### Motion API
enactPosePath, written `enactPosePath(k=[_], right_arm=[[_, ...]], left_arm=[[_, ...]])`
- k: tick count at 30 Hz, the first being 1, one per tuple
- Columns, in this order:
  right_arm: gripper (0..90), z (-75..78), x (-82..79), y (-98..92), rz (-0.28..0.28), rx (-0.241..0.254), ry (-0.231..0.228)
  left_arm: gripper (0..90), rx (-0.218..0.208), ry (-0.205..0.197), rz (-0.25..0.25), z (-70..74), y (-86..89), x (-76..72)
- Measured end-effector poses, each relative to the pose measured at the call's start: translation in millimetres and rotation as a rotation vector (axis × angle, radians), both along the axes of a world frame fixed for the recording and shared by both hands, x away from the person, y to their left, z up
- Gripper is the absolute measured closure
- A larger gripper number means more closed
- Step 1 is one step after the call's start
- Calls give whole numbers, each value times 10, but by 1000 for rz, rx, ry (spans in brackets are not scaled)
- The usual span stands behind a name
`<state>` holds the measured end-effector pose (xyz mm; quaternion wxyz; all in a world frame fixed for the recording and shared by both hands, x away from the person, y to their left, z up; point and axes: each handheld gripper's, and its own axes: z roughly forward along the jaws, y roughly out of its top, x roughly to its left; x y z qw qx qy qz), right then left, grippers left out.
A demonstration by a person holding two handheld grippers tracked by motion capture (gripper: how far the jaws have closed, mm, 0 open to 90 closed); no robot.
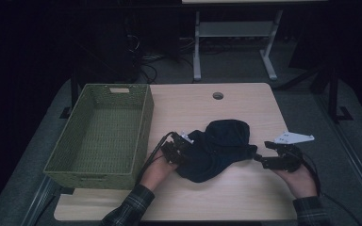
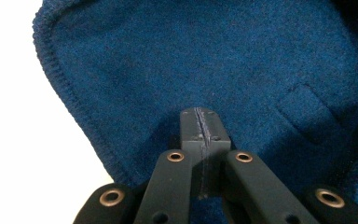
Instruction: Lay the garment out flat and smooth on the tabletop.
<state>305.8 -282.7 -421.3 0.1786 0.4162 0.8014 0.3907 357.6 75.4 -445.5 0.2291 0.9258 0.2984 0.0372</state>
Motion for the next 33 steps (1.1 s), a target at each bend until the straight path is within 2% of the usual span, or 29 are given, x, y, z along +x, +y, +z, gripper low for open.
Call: enactPosePath(k=[8,11,18,24,27,29,31,33], right_arm=[[380,110,414,-60,-7,5,6],[397,153,623,-97,9,20,38],[439,211,995,-100,28,28,54],[478,200,1255,-58,60,49,80],[481,177,1352,-17,82,44,108],[492,133,1407,-3,88,47,120],[497,64,1461,1,102,47,158],[505,-2,1487,11,119,49,177]], left_arm=[[899,-8,1,4,-3,13,10],[900,-15,8,8,-5,12,11],[900,-7,2,8,-3,-3,5],[900,-9,8,6,-2,1,13],[900,-8,9,6,-1,1,14],[900,-9,6,7,-3,-1,12],[900,-6,7,5,-1,-3,12],[900,-6,8,3,-1,-2,14]])
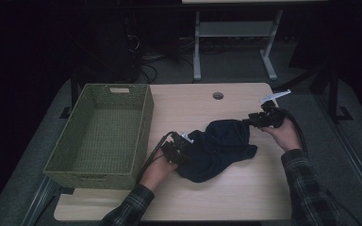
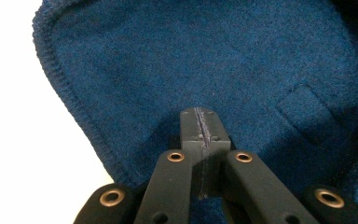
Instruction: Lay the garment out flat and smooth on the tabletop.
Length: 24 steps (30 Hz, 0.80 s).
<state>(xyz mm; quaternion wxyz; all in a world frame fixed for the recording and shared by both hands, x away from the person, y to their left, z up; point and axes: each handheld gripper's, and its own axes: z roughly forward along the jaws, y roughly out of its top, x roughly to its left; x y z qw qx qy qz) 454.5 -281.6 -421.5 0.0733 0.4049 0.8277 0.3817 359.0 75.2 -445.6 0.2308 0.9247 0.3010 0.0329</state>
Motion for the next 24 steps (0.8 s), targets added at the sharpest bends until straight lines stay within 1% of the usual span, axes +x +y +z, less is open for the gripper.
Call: enactPosePath(k=[2,4,7,8,10,11,13,16,19,20,22,23,24], right_arm=[[501,-61,20,16,32,18,9],[500,-106,37,68,55,18,26],[612,-145,49,128,72,5,39],[686,-156,51,145,78,0,36],[786,-147,41,158,81,-18,33],[815,-135,38,156,77,-17,27],[837,-87,28,145,63,-24,7],[851,10,9,132,48,-36,-32],[856,141,2,122,25,-54,-71],[857,193,1,116,13,-65,-100],[860,256,14,113,-14,-85,-105],[860,290,35,104,-25,-115,-119],[862,310,44,99,-36,-128,-123]], left_arm=[[900,-1,1,0,0,2,2],[900,-2,0,1,-1,2,3],[900,4,-4,0,1,-6,-4],[900,7,-6,-1,2,-9,-6],[900,12,-10,-2,3,-16,-10],[900,12,-10,-2,3,-15,-8],[900,9,-4,-3,4,-8,-2],[900,4,1,-2,3,-6,0],[900,4,18,-7,9,-14,-4],[900,8,22,-10,12,-19,-6],[900,11,27,-12,15,-29,-13],[900,14,27,-15,16,-32,-17],[900,18,32,-18,20,-37,-22]])
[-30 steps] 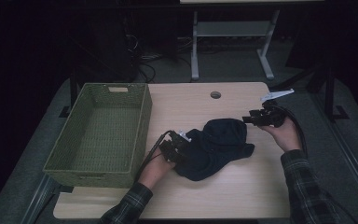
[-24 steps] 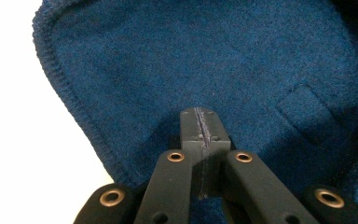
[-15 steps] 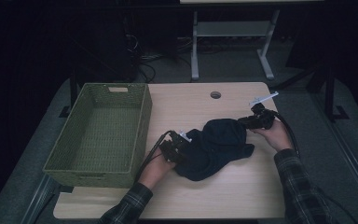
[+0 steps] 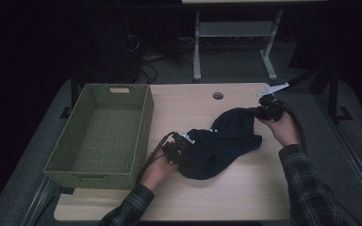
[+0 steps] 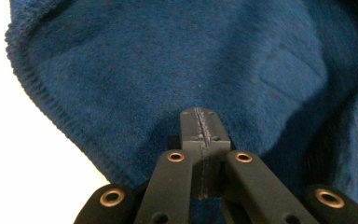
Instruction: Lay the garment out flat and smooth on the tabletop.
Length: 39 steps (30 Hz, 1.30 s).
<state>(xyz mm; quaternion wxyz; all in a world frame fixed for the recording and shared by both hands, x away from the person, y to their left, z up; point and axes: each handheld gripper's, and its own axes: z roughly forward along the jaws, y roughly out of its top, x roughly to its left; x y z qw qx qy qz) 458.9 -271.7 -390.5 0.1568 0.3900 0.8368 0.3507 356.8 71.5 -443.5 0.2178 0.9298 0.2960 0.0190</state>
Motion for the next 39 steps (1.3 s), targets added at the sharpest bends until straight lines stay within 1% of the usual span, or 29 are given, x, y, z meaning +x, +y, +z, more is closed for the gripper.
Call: enactPosePath(k=[1,2,3,5,7,8,9,13,16,19,20,21,22,23,25,27,28,30,32,34,35,36,39], right_arm=[[863,23,9,-15,-24,-10,-19],[863,38,29,-32,-45,-18,-14],[865,48,49,-52,-64,-34,-17],[865,66,89,-93,-98,-49,-20],[868,72,128,-137,-132,-61,-30],[869,69,139,-149,-147,-60,-30],[869,57,157,-170,-164,-70,-29],[871,-62,231,-231,-241,-101,4],[870,-143,273,-260,-274,-107,20],[851,-188,279,-223,-262,-97,23],[813,-192,278,-206,-244,-78,22],[761,-187,273,-196,-241,-73,24],[684,-173,262,-181,-236,-61,18],[657,-154,248,-178,-233,-55,8],[606,-108,213,-186,-230,-32,5],[583,-42,155,-204,-225,-3,-12],[575,-11,122,-211,-232,2,-24],[585,48,50,-218,-227,19,-33],[638,96,-36,-216,-222,33,-39],[688,131,-131,-202,-209,44,-37],[723,145,-186,-189,-205,47,-36],[734,154,-225,-180,-197,50,-33],[792,180,-395,-121,-164,57,-26]], left_arm=[[900,0,1,1,0,-4,-7],[900,1,4,-1,0,-7,-12],[900,3,4,-4,1,-8,-14],[900,4,5,-5,3,-10,-18],[900,1,9,-5,1,-8,-18],[900,0,10,-4,1,-5,-17],[900,-2,14,-2,2,-3,-17],[900,-6,22,-1,1,8,-16],[900,-17,25,4,-3,10,-12],[900,-16,17,1,-4,2,-11],[900,-12,16,-3,-2,2,-9],[900,-11,16,-4,-1,-4,-7],[900,-14,14,-1,-2,-11,-9],[899,-17,14,-3,-2,-15,-8],[899,-19,9,-6,1,-22,-9],[883,-31,11,-9,20,-24,-8],[882,-38,7,-8,39,-24,-9],[868,-46,-8,-6,87,-19,-8],[854,-57,-17,-3,132,-12,-5],[835,-66,-30,1,182,-1,8],[823,-63,-37,1,197,1,14],[812,-70,-41,11,217,0,23],[762,-75,-66,17,296,1,82]])
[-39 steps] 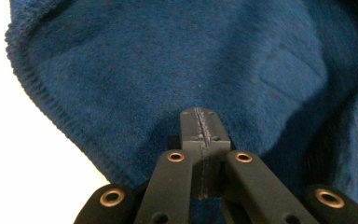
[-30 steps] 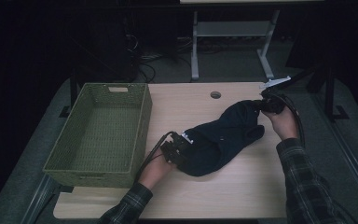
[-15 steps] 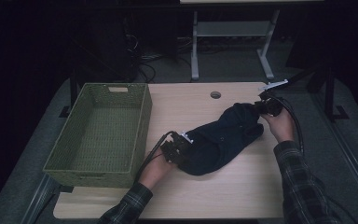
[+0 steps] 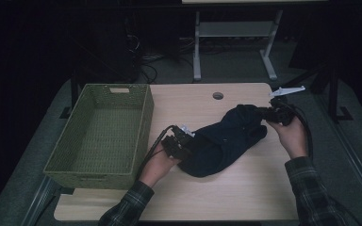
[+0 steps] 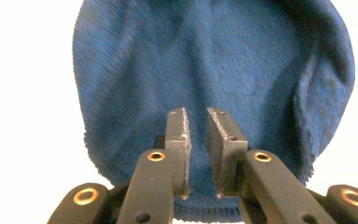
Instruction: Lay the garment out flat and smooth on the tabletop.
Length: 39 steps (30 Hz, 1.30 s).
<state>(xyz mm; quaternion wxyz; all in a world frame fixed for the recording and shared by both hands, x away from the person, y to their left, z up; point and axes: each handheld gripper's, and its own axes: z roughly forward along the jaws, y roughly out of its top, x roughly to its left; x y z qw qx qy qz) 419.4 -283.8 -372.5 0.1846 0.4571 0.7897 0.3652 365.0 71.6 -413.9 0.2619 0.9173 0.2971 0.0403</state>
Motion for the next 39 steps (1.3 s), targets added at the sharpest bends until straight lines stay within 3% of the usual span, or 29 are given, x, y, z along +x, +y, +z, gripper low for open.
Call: enactPosePath(k=[5,7,9,13,23,28,32,37,39], right_arm=[[895,-30,-261,130,52,-1,15],[898,-62,-368,200,79,2,15],[898,-106,-456,258,100,3,21],[899,-249,-607,363,131,23,45],[899,-570,-879,558,169,43,81],[899,-667,-898,682,180,29,102],[899,-737,-896,764,194,-5,105],[899,-849,-866,814,198,-40,124],[899,-886,-850,820,198,-34,131]], left_arm=[[712,-13,-24,14,114,-39,110],[714,-21,-35,22,159,-62,162],[740,-25,-40,18,207,-77,216],[892,-32,-48,13,274,-129,321],[899,-32,-93,-11,397,-424,556],[899,-26,-88,-53,323,-635,654],[899,-32,-78,-59,209,-782,728],[899,10,-69,-31,7,-894,828],[899,53,-59,-19,-90,-890,884]])
